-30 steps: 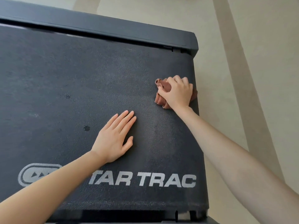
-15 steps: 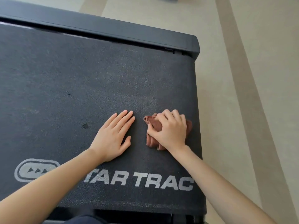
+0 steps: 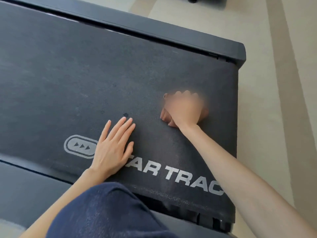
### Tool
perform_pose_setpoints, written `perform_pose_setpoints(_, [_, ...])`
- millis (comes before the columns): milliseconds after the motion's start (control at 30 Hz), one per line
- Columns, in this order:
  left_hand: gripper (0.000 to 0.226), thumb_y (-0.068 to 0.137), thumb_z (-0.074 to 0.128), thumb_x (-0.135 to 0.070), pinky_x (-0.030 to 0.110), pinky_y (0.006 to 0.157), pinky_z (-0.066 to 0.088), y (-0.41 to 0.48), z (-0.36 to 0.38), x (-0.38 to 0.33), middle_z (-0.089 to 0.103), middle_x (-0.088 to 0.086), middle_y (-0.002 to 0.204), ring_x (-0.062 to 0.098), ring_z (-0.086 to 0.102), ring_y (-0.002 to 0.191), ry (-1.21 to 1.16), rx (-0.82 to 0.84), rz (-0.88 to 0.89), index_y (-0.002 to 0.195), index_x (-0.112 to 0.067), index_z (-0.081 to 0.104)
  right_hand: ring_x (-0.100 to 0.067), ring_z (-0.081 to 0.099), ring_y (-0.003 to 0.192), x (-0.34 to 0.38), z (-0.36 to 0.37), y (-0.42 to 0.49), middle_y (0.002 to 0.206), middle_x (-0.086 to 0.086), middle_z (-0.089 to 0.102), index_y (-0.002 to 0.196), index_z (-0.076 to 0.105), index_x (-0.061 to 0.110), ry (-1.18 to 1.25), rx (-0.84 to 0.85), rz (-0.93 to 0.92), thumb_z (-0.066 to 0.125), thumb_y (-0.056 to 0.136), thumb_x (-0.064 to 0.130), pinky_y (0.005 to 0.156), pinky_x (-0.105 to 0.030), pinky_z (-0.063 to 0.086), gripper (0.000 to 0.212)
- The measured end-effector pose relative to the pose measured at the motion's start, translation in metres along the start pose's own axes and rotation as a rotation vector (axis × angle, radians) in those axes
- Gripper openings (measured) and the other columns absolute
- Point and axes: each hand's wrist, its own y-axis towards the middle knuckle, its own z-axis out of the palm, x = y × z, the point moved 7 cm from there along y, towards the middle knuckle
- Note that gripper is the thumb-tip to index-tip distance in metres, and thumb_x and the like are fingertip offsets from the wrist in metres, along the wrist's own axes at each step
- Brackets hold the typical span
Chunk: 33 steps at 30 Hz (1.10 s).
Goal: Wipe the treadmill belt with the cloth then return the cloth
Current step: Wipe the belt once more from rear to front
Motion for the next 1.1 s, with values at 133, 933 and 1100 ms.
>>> perform_pose_setpoints(133, [0.062, 0.090, 0.029, -0.039, 0.050, 0.116, 0.012, -0.035, -0.008, 0.066, 0.036, 0.009, 0.150, 0.023, 0.027, 0.141, 0.006, -0.003, -0.310, 0.140, -0.005, 0.043, -0.025, 0.050, 0.075, 0.074, -0.014, -0.088, 0.080, -0.001, 0.059, 0.084, 0.066, 0.019, 0.116, -0.075, -0.316, 0.052, 0.081, 0.049, 0.065, -0.035, 0.034, 0.033])
perform_pose_setpoints(933, [0.063, 0.087, 0.032, -0.041, 0.048, 0.114, 0.016, -0.022, 0.000, 0.090, 0.038, 0.009, 0.149, 0.024, 0.027, 0.141, -0.065, -0.020, -0.368, 0.139, -0.007, 0.046, -0.031, 0.051, 0.092, 0.090, 0.027, 0.056, 0.098, -0.008, 0.059, 0.101, 0.064, 0.017, 0.036, 0.013, -0.169, 0.058, 0.084, 0.050, 0.071, -0.035, 0.030, 0.037])
perform_pose_setpoints(1100, [0.064, 0.087, 0.031, -0.041, 0.048, 0.114, 0.016, -0.023, -0.001, 0.090, 0.039, 0.010, 0.148, 0.025, 0.028, 0.140, -0.059, -0.033, -0.370, 0.138, -0.006, 0.046, -0.026, 0.049, 0.073, 0.071, -0.003, -0.039, 0.078, -0.002, 0.055, 0.079, 0.062, 0.018, 0.087, -0.046, -0.260, 0.051, 0.078, 0.051, 0.062, -0.031, 0.029, 0.035])
